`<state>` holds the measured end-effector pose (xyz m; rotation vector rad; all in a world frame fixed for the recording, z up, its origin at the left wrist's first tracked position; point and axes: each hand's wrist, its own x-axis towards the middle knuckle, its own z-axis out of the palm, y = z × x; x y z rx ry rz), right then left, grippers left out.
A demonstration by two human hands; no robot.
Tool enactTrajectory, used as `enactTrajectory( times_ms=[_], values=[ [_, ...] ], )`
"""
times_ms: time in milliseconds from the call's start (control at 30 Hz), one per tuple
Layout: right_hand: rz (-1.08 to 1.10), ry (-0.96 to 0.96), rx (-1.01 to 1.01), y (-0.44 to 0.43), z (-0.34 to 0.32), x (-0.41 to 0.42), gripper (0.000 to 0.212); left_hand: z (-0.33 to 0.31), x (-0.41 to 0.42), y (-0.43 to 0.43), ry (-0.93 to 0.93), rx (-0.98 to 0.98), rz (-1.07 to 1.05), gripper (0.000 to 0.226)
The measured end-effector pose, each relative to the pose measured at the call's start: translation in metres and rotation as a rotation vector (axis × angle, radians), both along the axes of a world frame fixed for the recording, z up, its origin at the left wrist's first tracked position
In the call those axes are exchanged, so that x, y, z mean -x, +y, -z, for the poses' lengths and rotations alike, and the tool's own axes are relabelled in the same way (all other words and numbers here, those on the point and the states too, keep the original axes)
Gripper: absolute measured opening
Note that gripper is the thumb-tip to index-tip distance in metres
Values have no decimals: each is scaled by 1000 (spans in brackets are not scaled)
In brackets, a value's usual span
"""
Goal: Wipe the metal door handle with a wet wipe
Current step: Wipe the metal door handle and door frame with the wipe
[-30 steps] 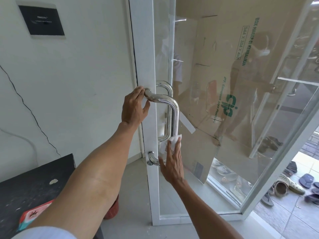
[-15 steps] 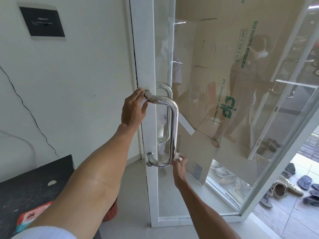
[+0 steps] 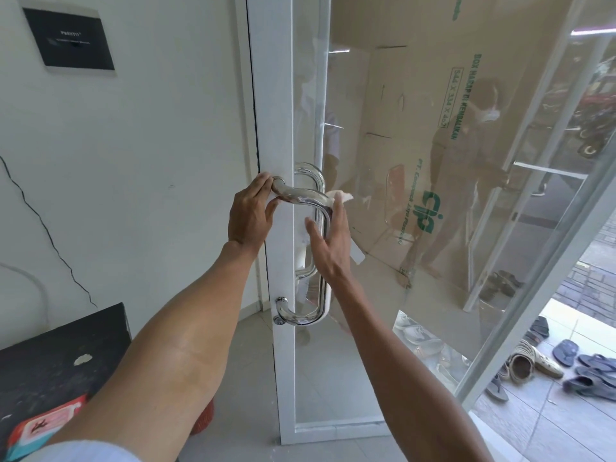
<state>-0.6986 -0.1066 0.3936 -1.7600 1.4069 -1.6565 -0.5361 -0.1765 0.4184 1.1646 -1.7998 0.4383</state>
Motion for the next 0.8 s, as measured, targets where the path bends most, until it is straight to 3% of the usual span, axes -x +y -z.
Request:
enactTrajectory(
  times_ms=[167, 300, 433, 600, 700, 800],
  values=[
    [192, 443, 173, -6, -23, -11, 73, -3, 0, 2, -30, 25, 2, 39],
    [126, 612, 295, -7, -42, -26, 70, -6, -2, 5, -42, 14, 12, 35],
    [117, 556, 332, -9, -55, -39, 53, -9, -3, 8, -20, -15, 42, 33],
    [325, 533, 418, -13, -54, -16, 14, -12, -11, 10, -110, -2, 35, 48],
    [327, 433, 382, -12, -53, 2, 14, -12, -10, 13, -121, 37, 23, 40],
    [298, 467, 369, -10, -59, 5, 13, -13, -11, 14, -132, 25, 27, 41]
  ],
)
